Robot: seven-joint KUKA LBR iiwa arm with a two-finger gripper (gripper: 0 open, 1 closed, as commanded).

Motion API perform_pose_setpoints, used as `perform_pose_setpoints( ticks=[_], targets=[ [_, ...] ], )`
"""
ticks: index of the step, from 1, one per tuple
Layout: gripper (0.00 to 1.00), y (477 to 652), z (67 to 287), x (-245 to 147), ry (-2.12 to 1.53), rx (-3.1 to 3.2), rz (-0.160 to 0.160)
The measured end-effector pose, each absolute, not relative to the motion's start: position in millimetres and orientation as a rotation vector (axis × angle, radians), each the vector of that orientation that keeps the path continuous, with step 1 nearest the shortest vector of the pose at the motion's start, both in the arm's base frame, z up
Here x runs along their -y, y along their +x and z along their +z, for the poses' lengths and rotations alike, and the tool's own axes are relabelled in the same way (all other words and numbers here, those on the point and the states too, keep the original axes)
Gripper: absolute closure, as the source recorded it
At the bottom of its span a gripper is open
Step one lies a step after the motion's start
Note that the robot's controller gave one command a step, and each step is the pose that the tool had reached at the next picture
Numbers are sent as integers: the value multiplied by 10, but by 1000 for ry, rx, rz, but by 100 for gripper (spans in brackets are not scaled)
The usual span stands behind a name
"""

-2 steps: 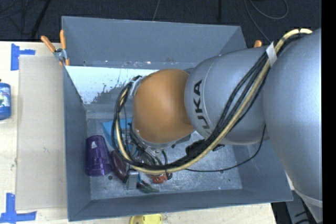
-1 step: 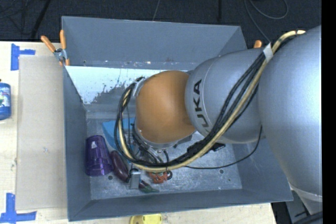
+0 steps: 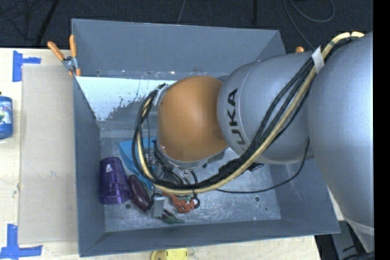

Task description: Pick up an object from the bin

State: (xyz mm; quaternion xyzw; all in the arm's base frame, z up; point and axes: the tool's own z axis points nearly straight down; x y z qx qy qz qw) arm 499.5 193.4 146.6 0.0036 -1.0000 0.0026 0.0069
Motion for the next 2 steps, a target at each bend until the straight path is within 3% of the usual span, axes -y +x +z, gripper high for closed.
perform_pose_setpoints(
  ticks=[1,2],
  targets=[
    [0,5151,1356,-1677,33,3154,-7],
    [100,5275,768,-1456,89,3146,-5]
  ],
)
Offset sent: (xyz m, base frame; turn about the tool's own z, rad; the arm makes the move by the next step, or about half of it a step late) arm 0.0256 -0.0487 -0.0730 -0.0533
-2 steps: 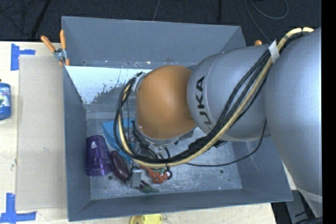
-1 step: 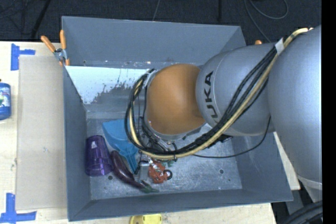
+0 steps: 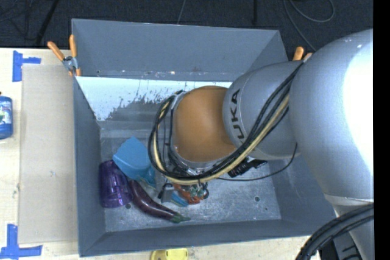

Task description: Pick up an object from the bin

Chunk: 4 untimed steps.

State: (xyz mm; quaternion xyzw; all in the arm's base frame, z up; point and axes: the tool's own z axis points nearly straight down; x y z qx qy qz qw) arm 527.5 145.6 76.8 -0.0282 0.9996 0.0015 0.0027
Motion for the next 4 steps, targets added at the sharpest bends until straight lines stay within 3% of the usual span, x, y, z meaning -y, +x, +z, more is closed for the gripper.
perform_pose_setpoints(
  ticks=[1,2,3,4],
  targets=[
    [0,5258,737,-1442,-86,-3140,0],
    [100,5264,746,-1443,-81,-3138,2],
    [100,5264,748,-1445,-81,-3138,2],
    [100,5037,2226,-1322,-102,-3139,0]
  ],
)
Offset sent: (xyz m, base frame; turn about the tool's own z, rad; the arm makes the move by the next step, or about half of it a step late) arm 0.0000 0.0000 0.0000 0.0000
